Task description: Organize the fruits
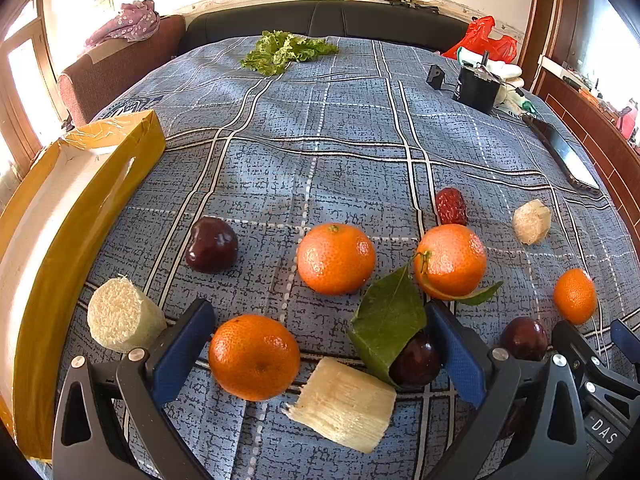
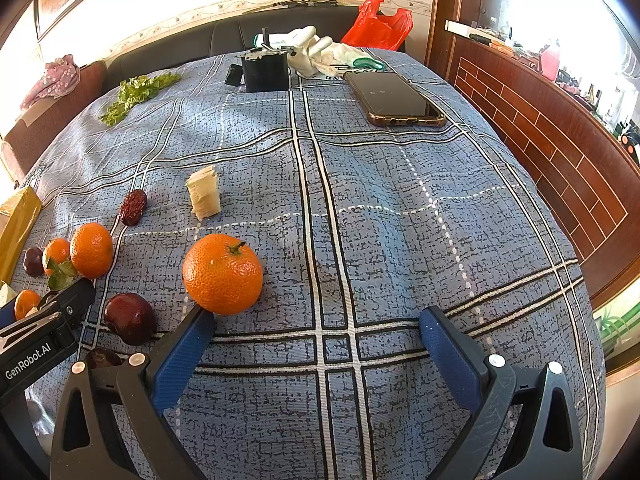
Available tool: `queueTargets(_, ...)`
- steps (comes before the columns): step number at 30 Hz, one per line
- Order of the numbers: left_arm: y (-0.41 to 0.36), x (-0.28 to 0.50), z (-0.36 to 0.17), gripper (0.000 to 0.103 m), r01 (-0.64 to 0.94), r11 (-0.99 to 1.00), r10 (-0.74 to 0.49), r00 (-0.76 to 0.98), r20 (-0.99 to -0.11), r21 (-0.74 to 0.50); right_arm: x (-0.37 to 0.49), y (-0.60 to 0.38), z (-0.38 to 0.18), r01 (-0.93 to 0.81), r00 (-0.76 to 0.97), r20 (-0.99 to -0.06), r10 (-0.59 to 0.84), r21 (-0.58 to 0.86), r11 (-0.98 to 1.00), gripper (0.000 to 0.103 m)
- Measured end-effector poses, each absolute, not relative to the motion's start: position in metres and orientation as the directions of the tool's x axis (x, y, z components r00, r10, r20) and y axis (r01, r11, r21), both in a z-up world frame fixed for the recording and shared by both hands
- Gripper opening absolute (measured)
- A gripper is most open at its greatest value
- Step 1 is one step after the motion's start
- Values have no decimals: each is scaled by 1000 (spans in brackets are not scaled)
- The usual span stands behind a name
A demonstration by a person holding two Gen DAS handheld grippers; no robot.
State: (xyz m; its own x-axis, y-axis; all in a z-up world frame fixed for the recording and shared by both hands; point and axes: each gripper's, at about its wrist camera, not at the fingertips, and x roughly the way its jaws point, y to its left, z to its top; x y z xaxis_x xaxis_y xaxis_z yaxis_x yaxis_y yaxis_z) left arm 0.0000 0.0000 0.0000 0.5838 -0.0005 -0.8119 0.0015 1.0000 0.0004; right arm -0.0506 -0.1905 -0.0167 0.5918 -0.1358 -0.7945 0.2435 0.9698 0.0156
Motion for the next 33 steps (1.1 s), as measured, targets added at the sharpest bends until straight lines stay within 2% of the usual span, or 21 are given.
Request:
queueTargets(21,2,-11,2,103,126,992,-69,529,-846,-2,-51,-190,-16,244,592,-795,-135,16,970,103)
queueTargets(24,7,-15,5,102,160,985,-139,534,-834,-62,-51,-189,-16,246,592,-795,-135,18,969,103)
queueTargets(26,15,-23,13,96,167,980,-182,550,-815,-106,-51,-189,-16,247,590,-796,-133,22,969,103)
queueTargets(29,27,-42,33,90,186,978,-187,609,-771,-90,-47,-193,-15,228,568,-815,-114,23,973,103)
queueTargets(30,34,-51,44,88,187,979,-184,640,-746,-81,-48,-192,-15,226,559,-822,-112,21,974,103)
queueTargets(33,67,-86,94,88,154,988,-138,776,-616,-27,-44,-192,-14,222,545,-831,-109,18,975,103)
